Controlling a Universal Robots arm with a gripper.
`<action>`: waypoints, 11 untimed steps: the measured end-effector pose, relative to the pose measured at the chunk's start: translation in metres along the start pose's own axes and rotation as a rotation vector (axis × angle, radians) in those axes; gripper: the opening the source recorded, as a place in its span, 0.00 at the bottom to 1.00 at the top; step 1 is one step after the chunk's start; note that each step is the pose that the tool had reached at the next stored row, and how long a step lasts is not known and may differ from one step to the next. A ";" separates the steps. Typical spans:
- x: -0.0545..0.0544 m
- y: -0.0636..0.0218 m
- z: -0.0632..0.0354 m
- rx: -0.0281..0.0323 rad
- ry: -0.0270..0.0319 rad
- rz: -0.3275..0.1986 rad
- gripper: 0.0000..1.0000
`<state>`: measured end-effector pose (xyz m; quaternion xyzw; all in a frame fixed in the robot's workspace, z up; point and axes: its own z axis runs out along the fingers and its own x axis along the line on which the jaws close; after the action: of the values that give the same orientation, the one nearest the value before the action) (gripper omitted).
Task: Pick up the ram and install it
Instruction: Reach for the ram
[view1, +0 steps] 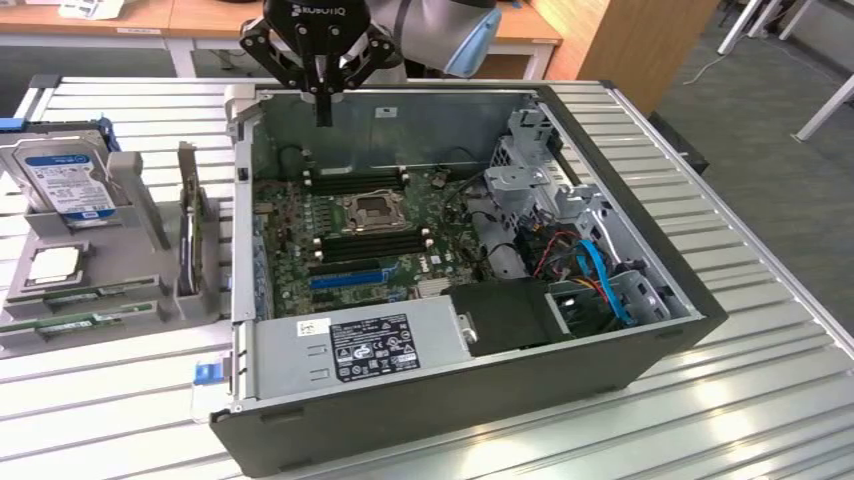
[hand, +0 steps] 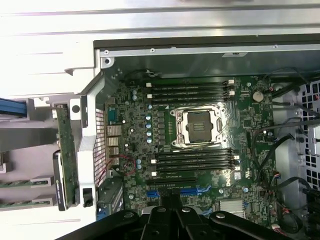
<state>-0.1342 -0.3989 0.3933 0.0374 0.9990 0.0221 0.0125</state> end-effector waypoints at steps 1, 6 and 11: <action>0.001 -0.0001 0.0000 0.0000 0.0000 0.000 0.10; 0.006 -0.0004 -0.0001 -0.0001 0.0000 0.000 0.10; 0.010 -0.0008 -0.0003 0.0000 0.0000 0.000 0.10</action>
<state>-0.1446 -0.3988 0.3933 0.0374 0.9990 0.0221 0.0125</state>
